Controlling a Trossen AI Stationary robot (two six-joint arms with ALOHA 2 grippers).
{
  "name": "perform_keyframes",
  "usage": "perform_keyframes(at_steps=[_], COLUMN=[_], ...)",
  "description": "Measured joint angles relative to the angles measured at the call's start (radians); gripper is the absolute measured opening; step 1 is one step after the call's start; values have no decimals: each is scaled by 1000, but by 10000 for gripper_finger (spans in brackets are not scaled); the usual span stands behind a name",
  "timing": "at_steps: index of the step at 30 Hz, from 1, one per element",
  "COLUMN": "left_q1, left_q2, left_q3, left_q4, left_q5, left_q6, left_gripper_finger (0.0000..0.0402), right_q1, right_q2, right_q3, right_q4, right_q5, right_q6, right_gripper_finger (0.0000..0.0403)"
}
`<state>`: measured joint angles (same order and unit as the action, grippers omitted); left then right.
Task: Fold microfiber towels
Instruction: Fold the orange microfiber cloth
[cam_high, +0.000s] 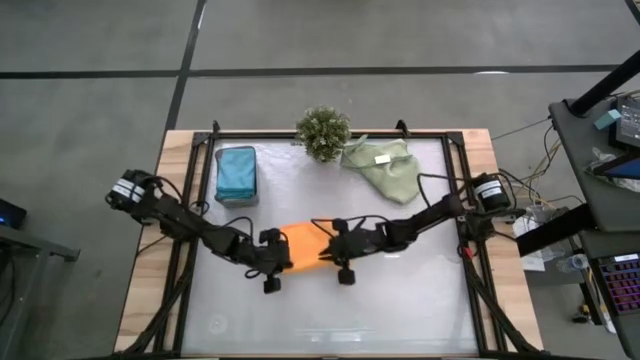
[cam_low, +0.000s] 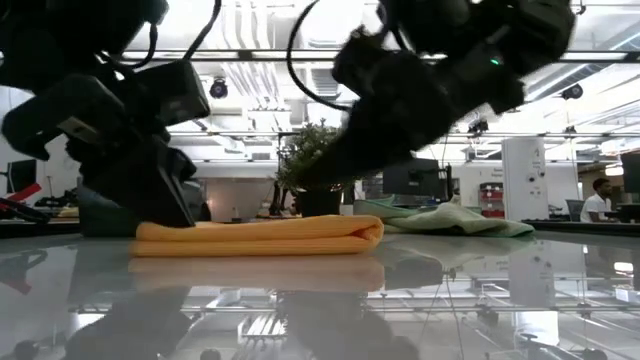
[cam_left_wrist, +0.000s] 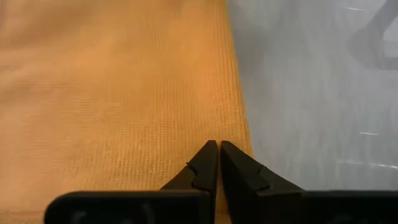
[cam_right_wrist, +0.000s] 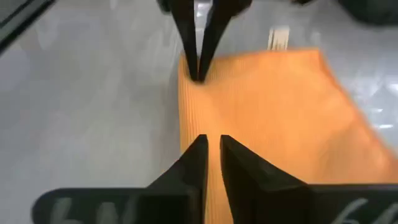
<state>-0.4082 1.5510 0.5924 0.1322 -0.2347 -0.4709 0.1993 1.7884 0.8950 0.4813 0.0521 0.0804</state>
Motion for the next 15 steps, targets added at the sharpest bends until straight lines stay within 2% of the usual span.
perform_keyframes(at_steps=[5,15], left_q1=[-8,-7], left_q2=[23,4], left_q3=[1,-2], left_q4=[-5,-20], left_q5=[26,65], left_q6=[-21,-22], left_gripper_finger=[6,6], right_q1=[13,13], right_q2=[22,32], right_q3=[-59,-97], right_q4=[8,7], right_q5=[1,2], right_q6=[36,53], right_gripper_finger=[12,9])
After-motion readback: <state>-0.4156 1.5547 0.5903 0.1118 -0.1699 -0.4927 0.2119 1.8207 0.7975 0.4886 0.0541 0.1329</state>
